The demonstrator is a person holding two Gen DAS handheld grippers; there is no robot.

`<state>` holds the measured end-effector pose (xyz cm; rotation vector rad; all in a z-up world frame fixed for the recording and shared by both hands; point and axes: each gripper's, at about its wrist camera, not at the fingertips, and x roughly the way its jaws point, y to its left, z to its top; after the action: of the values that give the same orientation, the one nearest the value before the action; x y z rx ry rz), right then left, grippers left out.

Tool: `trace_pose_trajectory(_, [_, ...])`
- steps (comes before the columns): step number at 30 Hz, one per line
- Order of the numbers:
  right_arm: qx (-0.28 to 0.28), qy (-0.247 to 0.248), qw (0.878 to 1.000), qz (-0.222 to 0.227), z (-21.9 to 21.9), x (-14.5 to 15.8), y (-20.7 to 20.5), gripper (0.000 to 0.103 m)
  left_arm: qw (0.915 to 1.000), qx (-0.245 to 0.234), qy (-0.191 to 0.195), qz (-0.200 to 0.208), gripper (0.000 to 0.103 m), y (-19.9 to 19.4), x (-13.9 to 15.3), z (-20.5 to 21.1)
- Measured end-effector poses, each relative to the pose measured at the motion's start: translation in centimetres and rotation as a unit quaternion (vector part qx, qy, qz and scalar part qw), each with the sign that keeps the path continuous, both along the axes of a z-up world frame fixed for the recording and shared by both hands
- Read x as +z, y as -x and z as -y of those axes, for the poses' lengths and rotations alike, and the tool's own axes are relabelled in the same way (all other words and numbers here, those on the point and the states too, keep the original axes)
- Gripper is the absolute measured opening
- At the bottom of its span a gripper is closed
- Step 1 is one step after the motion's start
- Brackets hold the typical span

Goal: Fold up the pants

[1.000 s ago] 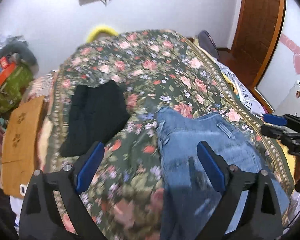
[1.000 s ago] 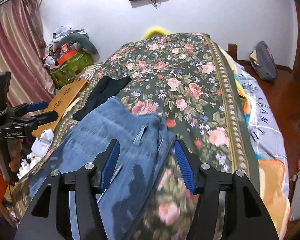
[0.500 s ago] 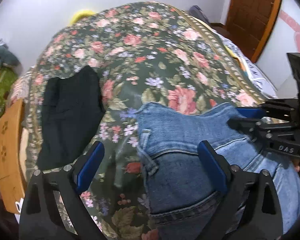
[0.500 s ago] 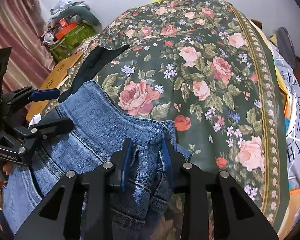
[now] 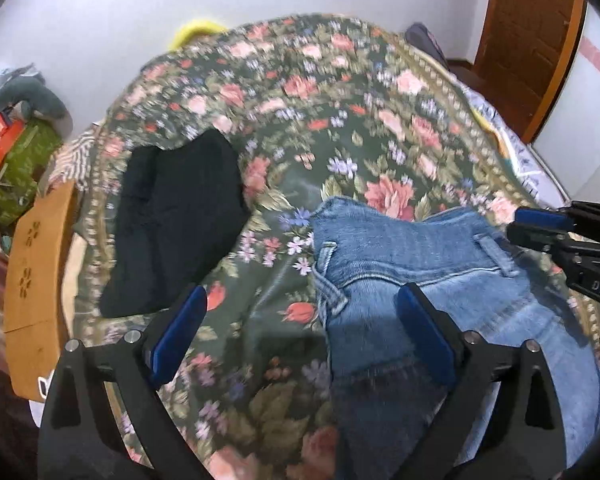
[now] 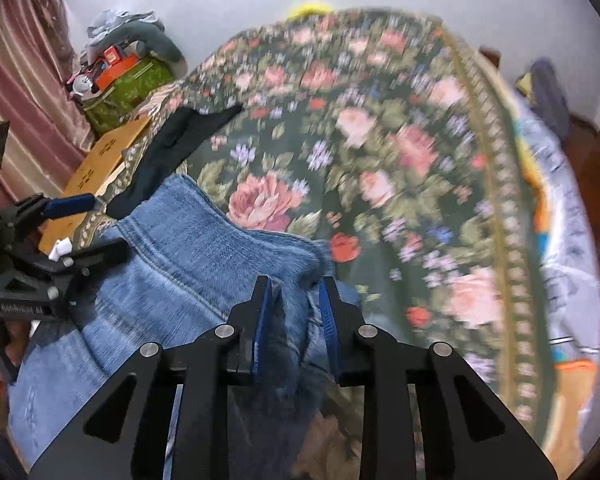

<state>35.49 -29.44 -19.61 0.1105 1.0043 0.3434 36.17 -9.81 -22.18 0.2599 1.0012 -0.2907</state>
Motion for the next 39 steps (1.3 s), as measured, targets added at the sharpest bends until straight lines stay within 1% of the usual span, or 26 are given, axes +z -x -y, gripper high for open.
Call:
trace_pose_trajectory(1, [0.002, 0.005, 1.000, 0.008, 0.2, 0.8, 0.5, 0.024, 0.9999, 0.000, 0.010, 0.003, 0.098, 0.5, 0.9, -0.4])
trace_pose_trajectory(2, [0.001, 0.008, 1.000, 0.018, 0.5, 1.8, 1.2, 0.029, 0.9998, 0.000, 0.017, 0.006, 0.098, 0.9, 1.5, -0.7])
trace_pose_trajectory(3, [-0.003, 0.007, 1.000, 0.025, 0.7, 2.5, 1.7, 0.038, 0.9995, 0.000, 0.028, 0.011, 0.098, 1.6, 2.3, -1.0])
trace_pose_trajectory(4, [-0.006, 0.005, 0.999, 0.033, 0.9, 3.2, 2.4, 0.049, 0.9993, 0.001, 0.035, 0.012, 0.098, 2.0, 2.8, -1.3])
trace_pose_trajectory(5, [-0.009, 0.002, 0.999, 0.041, 1.1, 3.7, 2.9, 0.054, 0.9990, 0.000, 0.044, 0.011, 0.098, 2.5, 3.2, -1.5])
trace_pose_trajectory(6, [-0.012, -0.001, 0.999, 0.050, 1.2, 4.4, 3.8, 0.063, 0.9987, -0.001, 0.051, 0.008, 0.099, 2.9, 3.4, -1.7])
trace_pose_trajectory(7, [-0.012, -0.005, 0.998, 0.054, 1.3, 4.7, 4.4, 0.068, 0.9982, -0.001, 0.060, -0.003, 0.100, 3.5, 3.4, -2.0])
trace_pose_trajectory(8, [-0.011, -0.009, 0.999, 0.052, 1.3, 4.9, 5.0, 0.076, 0.9977, -0.002, 0.066, -0.015, 0.101, 3.9, 3.2, -2.2])
trace_pose_trajectory(9, [-0.009, -0.016, 0.999, 0.048, 1.1, 4.7, 5.4, 0.080, 0.9972, -0.005, 0.069, -0.029, 0.101, 4.2, 2.9, -2.3])
trace_pose_trajectory(11, [-0.006, -0.033, 0.999, 0.029, 1.2, 4.0, 6.4, 0.081, 0.9944, -0.016, 0.075, -0.072, 0.101, 4.7, 1.6, -2.4])
trace_pose_trajectory(14, [-0.003, -0.053, 0.998, -0.013, 0.9, 2.1, 7.1, 0.081, 0.9897, -0.023, 0.084, -0.114, 0.101, 5.2, -0.2, -2.4])
trace_pose_trajectory(18, [0.004, -0.077, 0.995, -0.069, 0.7, -1.0, 7.1, 0.081, 0.9839, -0.023, 0.105, -0.143, 0.103, 5.1, -1.4, -2.2])
trace_pose_trajectory(19, [0.004, -0.086, 0.993, -0.076, 0.8, -1.4, 7.1, 0.081, 0.9816, -0.024, 0.111, -0.154, 0.103, 4.7, -1.6, -2.1])
trace_pose_trajectory(21, [0.000, -0.115, 0.989, -0.093, 1.1, -2.3, 6.7, 0.081, 0.9794, -0.030, 0.109, -0.167, 0.103, 4.1, -2.1, -1.7])
trace_pose_trajectory(23, [0.000, -0.146, 0.983, -0.113, 1.4, -3.1, 6.0, 0.081, 0.9772, -0.056, 0.100, -0.179, 0.103, 3.2, -2.7, -0.9])
trace_pose_trajectory(24, [0.001, -0.160, 0.979, -0.125, 1.5, -3.7, 5.6, 0.081, 0.9754, -0.056, 0.105, -0.185, 0.103, 2.8, -2.9, -0.9])
trace_pose_trajectory(28, [0.008, -0.167, 0.978, -0.125, 0.9, -4.5, 4.4, 0.085, 0.9639, -0.060, 0.129, -0.225, 0.103, 1.5, -4.2, -0.6])
trace_pose_trajectory(33, [0.015, -0.182, 0.974, -0.135, 0.2, -5.1, 2.9, 0.083, 0.9568, -0.076, 0.145, -0.240, 0.103, 0.8, -4.8, 0.1])
trace_pose_trajectory(35, [0.017, -0.183, 0.973, -0.140, 0.1, -5.2, 2.5, 0.081, 0.9540, -0.078, 0.153, -0.245, 0.102, 0.4, -5.0, 0.4])
trace_pose_trajectory(36, [0.020, -0.180, 0.973, -0.142, 0.0, -5.1, 2.3, 0.077, 0.9528, -0.080, 0.158, -0.247, 0.100, 0.3, -5.0, 0.7])
trace_pose_trajectory(37, [0.021, -0.179, 0.973, -0.143, 0.1, -5.1, 2.2, 0.069, 0.9517, -0.083, 0.163, -0.247, 0.093, 0.3, -5.0, 1.1])
trace_pose_trajectory(38, [0.021, -0.178, 0.973, -0.146, 0.2, -5.0, 2.2, 0.065, 0.9516, -0.084, 0.166, -0.245, 0.086, 0.4, -4.8, 1.4])
trace_pose_trajectory(39, [0.019, -0.178, 0.973, -0.149, 0.3, -4.9, 2.2, 0.056, 0.9532, -0.082, 0.164, -0.240, 0.083, 0.6, -4.6, 1.6])
